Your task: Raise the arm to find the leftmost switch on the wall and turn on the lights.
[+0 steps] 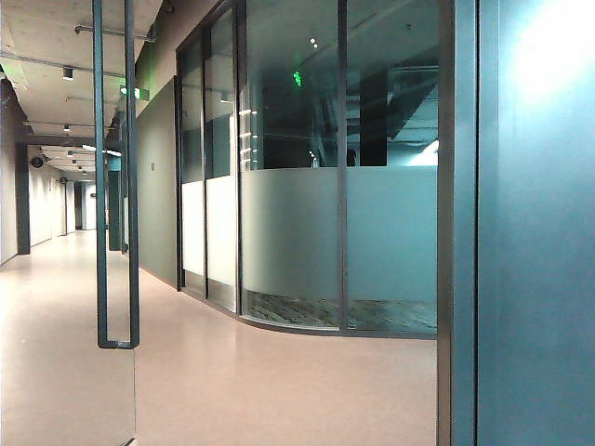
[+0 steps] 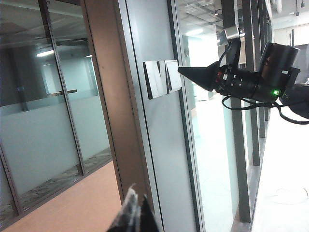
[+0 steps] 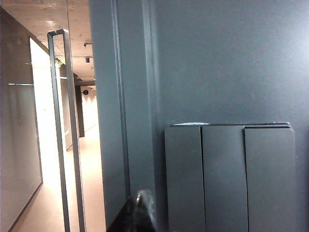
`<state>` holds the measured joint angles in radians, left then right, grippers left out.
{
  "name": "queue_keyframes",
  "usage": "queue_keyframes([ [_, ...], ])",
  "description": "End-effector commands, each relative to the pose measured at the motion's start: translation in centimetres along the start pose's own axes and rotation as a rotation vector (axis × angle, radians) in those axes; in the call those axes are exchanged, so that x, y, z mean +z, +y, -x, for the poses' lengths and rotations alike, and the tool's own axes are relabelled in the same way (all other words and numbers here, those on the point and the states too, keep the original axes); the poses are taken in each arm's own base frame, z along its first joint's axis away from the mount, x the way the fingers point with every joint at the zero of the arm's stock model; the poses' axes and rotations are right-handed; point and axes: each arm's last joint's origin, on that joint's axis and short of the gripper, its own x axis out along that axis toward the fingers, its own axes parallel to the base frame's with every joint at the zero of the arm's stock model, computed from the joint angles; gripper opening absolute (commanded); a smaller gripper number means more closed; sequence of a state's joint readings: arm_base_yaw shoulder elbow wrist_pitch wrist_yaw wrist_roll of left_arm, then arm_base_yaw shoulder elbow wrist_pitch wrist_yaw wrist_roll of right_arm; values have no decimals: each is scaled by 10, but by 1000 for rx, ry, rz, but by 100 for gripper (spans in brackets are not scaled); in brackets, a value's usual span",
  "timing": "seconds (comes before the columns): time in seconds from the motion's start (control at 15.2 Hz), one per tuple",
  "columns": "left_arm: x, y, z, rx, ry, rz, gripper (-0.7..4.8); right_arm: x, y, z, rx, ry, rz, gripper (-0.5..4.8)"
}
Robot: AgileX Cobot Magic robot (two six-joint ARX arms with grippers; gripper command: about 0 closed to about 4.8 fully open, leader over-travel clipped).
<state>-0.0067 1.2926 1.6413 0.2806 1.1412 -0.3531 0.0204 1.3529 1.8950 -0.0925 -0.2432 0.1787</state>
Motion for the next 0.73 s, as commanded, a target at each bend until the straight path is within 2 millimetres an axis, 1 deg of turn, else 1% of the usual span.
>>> queue_keyframes([
  [0.07, 3, -2, 1, -6, -6, -16, -5, -2, -1, -4, 6, -11, -2, -1],
  [0.33, 3, -2, 1, -6, -6, -16, -5, -17, -6, -14, -4, 50, -22, -1],
  [0.53, 3, -2, 1, -9, -5, -16, -5, -23, -9, -20, -16, 56, -22, -1],
  [0.73, 4, -2, 1, -9, -5, -17, -5, -34, -14, -32, -16, 41, -19, -1],
])
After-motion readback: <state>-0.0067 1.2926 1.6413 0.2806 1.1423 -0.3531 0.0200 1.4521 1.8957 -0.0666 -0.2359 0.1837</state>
